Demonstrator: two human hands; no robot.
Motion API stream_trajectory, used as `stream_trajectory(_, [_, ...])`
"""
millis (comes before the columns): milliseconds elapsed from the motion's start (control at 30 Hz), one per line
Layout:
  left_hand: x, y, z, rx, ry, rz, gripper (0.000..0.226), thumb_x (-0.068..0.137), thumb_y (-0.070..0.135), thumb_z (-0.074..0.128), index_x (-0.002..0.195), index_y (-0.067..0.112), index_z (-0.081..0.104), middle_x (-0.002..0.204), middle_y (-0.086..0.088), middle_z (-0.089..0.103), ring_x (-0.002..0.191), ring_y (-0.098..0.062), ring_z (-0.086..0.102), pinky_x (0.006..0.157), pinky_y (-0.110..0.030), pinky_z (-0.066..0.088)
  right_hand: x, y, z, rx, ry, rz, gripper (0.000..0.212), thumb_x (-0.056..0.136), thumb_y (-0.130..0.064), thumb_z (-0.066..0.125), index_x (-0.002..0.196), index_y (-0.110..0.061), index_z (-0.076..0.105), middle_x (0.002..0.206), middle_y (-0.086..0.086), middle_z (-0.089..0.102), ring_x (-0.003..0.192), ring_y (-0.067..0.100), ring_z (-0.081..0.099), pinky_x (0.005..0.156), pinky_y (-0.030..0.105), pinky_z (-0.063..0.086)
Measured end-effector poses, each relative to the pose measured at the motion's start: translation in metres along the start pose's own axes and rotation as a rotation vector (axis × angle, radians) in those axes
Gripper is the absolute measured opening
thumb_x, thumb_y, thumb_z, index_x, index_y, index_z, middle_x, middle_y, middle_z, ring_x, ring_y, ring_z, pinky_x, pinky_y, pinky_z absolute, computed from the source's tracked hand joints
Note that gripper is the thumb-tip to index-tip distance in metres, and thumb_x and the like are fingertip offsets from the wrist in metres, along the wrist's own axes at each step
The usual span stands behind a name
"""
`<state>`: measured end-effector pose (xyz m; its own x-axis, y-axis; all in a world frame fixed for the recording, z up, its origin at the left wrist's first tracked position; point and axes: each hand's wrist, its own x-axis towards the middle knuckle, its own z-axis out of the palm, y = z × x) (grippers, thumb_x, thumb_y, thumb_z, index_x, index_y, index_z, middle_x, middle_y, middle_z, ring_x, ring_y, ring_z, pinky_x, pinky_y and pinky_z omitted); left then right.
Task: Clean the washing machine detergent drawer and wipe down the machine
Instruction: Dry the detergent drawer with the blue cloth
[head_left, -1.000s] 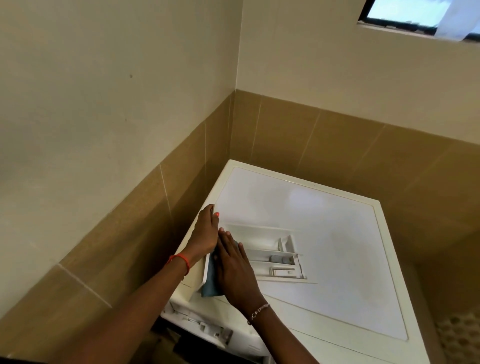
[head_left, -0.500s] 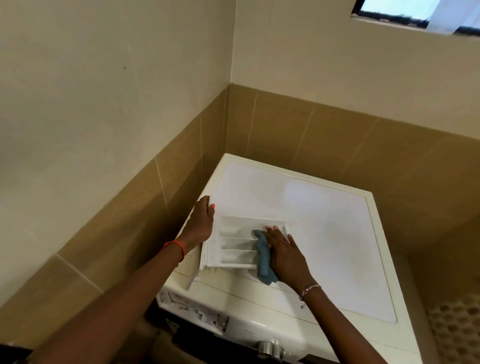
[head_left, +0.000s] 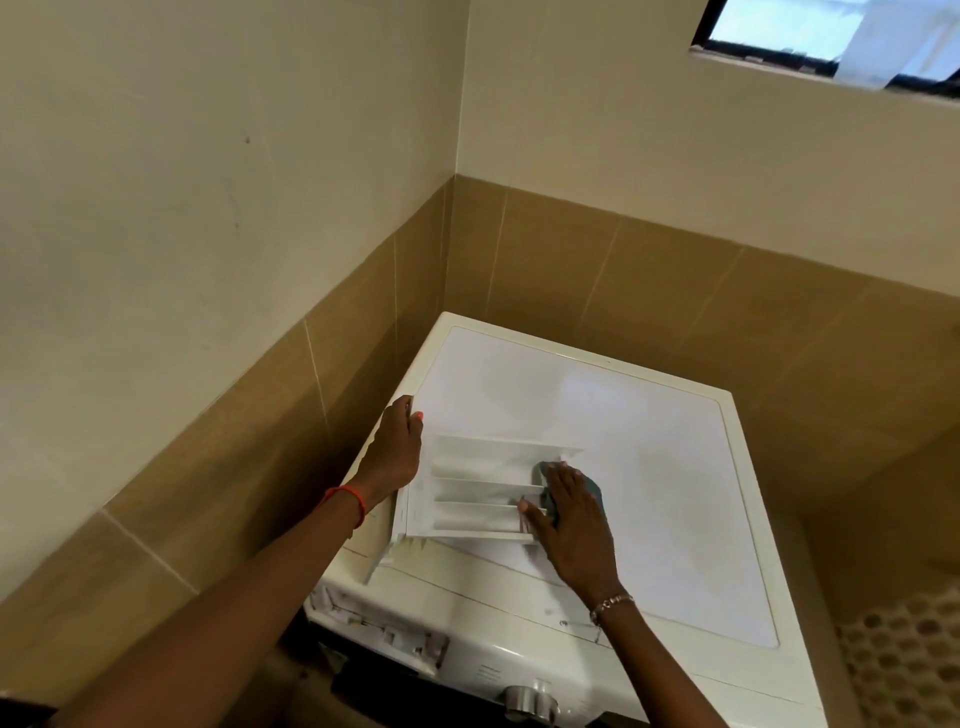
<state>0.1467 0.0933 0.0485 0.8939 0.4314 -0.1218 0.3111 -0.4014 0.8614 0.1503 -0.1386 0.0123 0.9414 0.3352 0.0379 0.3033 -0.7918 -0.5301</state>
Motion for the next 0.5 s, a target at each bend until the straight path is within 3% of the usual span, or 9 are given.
stream_trajectory(67, [0.001,-0.001,-0.002,0.016,-0.008,0.007,0.044,0.101,0.023,0.029,0.144,0.010,0.026,0.146,-0.010,0.036,0.133,-0.025,0.037,0.105,-0.034,0.034,0.007,0.006,0.002,-0.047,0.005,0.008,0.109,0.067,-0.085,-0.006,0.144,-0.019,0.032,0.152,-0.002,0.027,0.143,0.015,0.017,0.117,0.030,0.016])
stream_trajectory(100, [0.001,0.000,-0.002,0.031,-0.011,0.009,0.045,0.101,0.023,0.029,0.145,0.010,0.025,0.149,-0.009,0.032,0.136,-0.025,0.034,0.107,-0.034,0.032,0.009,0.010,0.002,-0.020,0.014,0.016,0.101,0.073,-0.082,-0.004,0.144,-0.019,0.032,0.152,-0.002,0.028,0.143,0.014,0.018,0.116,0.027,0.015])
stream_trajectory(200, [0.001,0.000,-0.002,0.086,-0.015,0.016,0.047,0.102,0.023,0.027,0.147,0.011,0.021,0.153,-0.007,0.024,0.140,-0.025,0.027,0.111,-0.036,0.028,0.003,0.021,0.002,0.083,0.057,0.104,0.055,0.097,-0.045,0.031,0.144,-0.017,0.033,0.146,-0.002,0.037,0.138,0.016,0.031,0.112,0.029,0.028])
stream_trajectory(267, [0.001,-0.001,-0.002,0.106,-0.008,0.027,0.047,0.102,0.024,0.026,0.147,0.012,0.021,0.154,-0.007,0.024,0.140,-0.025,0.028,0.110,-0.035,0.028,0.005,0.031,-0.005,0.207,0.079,0.265,0.041,0.095,-0.037,0.037,0.125,-0.014,0.053,0.118,0.004,0.058,0.112,0.023,0.053,0.091,0.034,0.045])
stream_trajectory(333, [0.001,-0.001,0.000,0.091,0.004,0.027,0.047,0.102,0.023,0.027,0.147,0.012,0.021,0.153,-0.007,0.025,0.139,-0.025,0.028,0.110,-0.034,0.028,0.007,0.034,-0.018,0.387,0.104,0.391,0.033,0.096,-0.027,0.037,0.097,-0.006,0.061,0.081,0.009,0.061,0.077,0.026,0.057,0.066,0.033,0.047])
stream_trajectory(367, [0.001,0.000,0.000,0.078,0.009,0.024,0.046,0.102,0.022,0.027,0.147,0.012,0.022,0.153,-0.008,0.026,0.139,-0.025,0.028,0.110,-0.033,0.028,0.008,0.036,-0.024,0.479,0.098,0.452,0.031,0.097,-0.018,0.038,0.093,0.002,0.062,0.074,0.012,0.059,0.068,0.026,0.054,0.059,0.031,0.046])
stream_trajectory(433, [0.004,0.002,-0.002,0.052,0.004,0.023,0.046,0.102,0.021,0.028,0.146,0.011,0.024,0.152,-0.009,0.028,0.140,-0.025,0.027,0.111,-0.032,0.025,0.006,0.041,-0.028,0.728,0.041,0.569,0.028,0.097,-0.009,0.041,0.093,0.011,0.061,0.078,0.021,0.060,0.067,0.029,0.056,0.055,0.030,0.052])
stream_trajectory(500, [0.008,0.003,-0.008,0.026,-0.037,0.033,0.046,0.102,0.022,0.028,0.146,0.011,0.025,0.152,-0.009,0.028,0.140,-0.024,0.027,0.112,-0.031,0.023,-0.005,0.040,-0.026,0.919,-0.039,0.667,0.030,0.096,-0.010,0.044,0.093,0.015,0.061,0.083,0.029,0.062,0.071,0.037,0.058,0.064,0.042,0.056])
